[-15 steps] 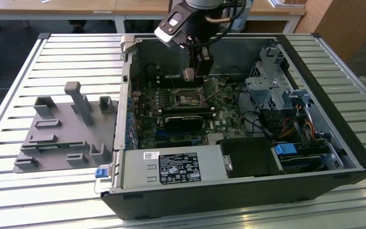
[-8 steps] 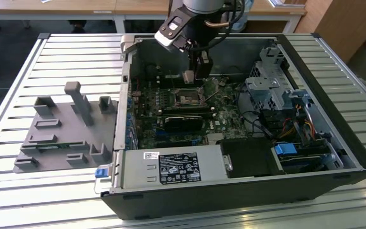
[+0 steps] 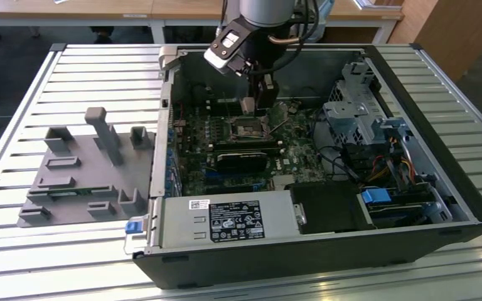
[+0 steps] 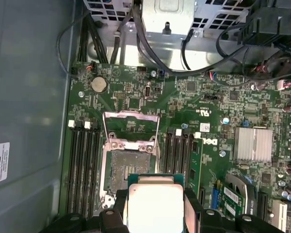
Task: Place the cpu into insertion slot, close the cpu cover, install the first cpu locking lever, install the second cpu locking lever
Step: 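Place the cpu into insertion slot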
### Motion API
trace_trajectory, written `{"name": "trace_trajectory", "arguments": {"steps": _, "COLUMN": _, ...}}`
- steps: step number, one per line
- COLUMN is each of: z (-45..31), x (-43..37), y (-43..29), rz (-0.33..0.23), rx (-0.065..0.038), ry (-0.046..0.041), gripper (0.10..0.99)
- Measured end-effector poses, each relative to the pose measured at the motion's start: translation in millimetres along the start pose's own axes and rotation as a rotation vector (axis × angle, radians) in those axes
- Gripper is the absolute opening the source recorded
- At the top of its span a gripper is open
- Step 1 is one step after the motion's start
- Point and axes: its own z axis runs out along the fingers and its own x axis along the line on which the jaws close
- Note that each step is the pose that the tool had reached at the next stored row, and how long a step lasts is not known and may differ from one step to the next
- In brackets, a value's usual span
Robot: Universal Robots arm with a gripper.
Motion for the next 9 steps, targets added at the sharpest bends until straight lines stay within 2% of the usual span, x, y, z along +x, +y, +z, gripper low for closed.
{"name": "trace_trajectory", "arguments": {"steps": 4, "z": 2.9, "x": 0.3, "y": 0.0, "rz": 0.007, "rx": -0.009, "ry": -0.0005, "gripper": 0.541}}
{"name": "trace_trajectory", "arguments": {"steps": 9, "z": 9.5, "x": 2.8, "y": -0.1, "rz": 0.016, "rx": -0.009, "ry": -0.0001, "gripper": 0.541}}
